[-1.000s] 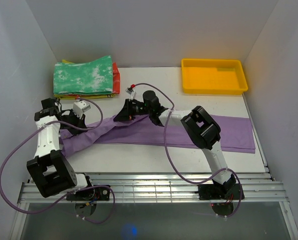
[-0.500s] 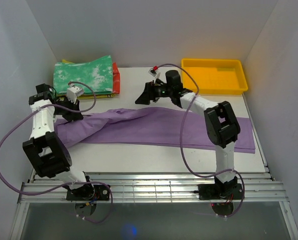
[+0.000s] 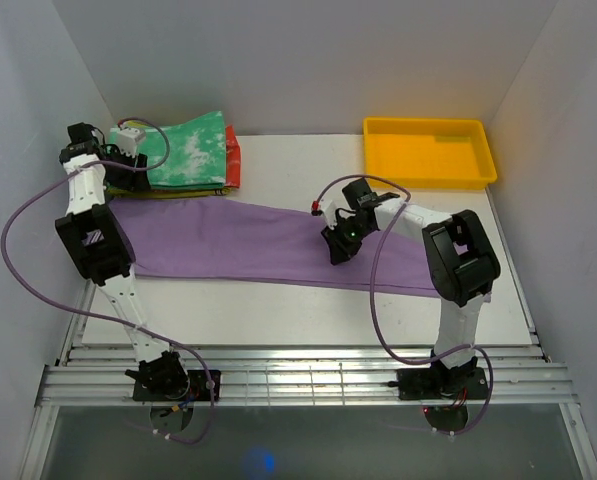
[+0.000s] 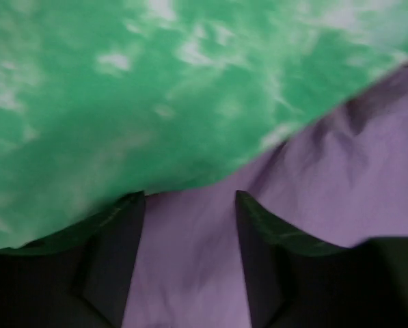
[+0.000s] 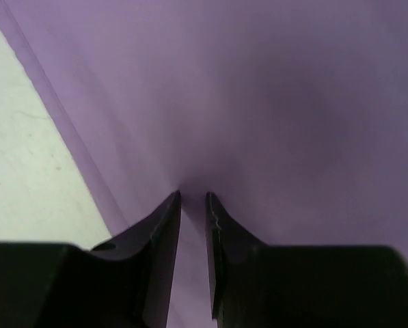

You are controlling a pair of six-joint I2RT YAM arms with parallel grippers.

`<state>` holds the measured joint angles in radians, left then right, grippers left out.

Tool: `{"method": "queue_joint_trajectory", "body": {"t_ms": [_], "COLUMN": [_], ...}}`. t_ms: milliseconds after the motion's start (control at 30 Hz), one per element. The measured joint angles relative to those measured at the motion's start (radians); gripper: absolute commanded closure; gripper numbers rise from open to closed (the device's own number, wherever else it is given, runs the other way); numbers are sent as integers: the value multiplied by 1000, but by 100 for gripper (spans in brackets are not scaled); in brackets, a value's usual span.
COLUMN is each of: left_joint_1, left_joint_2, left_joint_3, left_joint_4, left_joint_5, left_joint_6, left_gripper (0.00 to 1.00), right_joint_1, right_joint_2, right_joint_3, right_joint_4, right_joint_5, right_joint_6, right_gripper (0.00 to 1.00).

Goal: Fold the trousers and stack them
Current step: Fold the trousers

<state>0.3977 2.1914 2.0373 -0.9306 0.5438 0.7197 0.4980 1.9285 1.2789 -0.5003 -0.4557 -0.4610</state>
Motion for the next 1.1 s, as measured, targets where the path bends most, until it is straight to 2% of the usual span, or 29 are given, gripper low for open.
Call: {"method": "queue_joint_trajectory", "body": {"t_ms": [67, 167, 300, 533, 733, 933, 1067, 1100], "left_joint_1": [1, 5, 12, 53, 83, 87, 87, 87], "left_joint_2": [70, 59, -99, -476, -496, -519, -659, -693], "left_joint_3": [85, 78, -104, -522, -804, -1031, -1165, -1193], "left_joint_4": [29, 47, 102, 139, 204, 240, 222, 203], "left_joint_5": [-48, -84, -103, -98, -147, -188, -190, -190], "left_joint_6": [-47, -84, -98, -116, -156, -182, -194, -196], "left_gripper": [15, 14, 14, 22, 31, 44, 46, 45], "right_joint_1": [-14, -27, -27, -45, -62, -135, -183, -197], "right_joint_2": [5, 4, 4, 4, -43, -118, -133, -136], "right_joint_3": [2, 8, 17, 27, -43, -139, -150, -150], "right_joint_4": [-10, -34, -47, -80, -54, -48, -63, -70], "right_joint_5": [42, 69, 89, 127, 149, 169, 189, 196], "right_joint_6": [-31, -48, -43, -34, -80, -156, -180, -183], "right_gripper": [73, 73, 71, 69, 69, 67, 60, 54]}}
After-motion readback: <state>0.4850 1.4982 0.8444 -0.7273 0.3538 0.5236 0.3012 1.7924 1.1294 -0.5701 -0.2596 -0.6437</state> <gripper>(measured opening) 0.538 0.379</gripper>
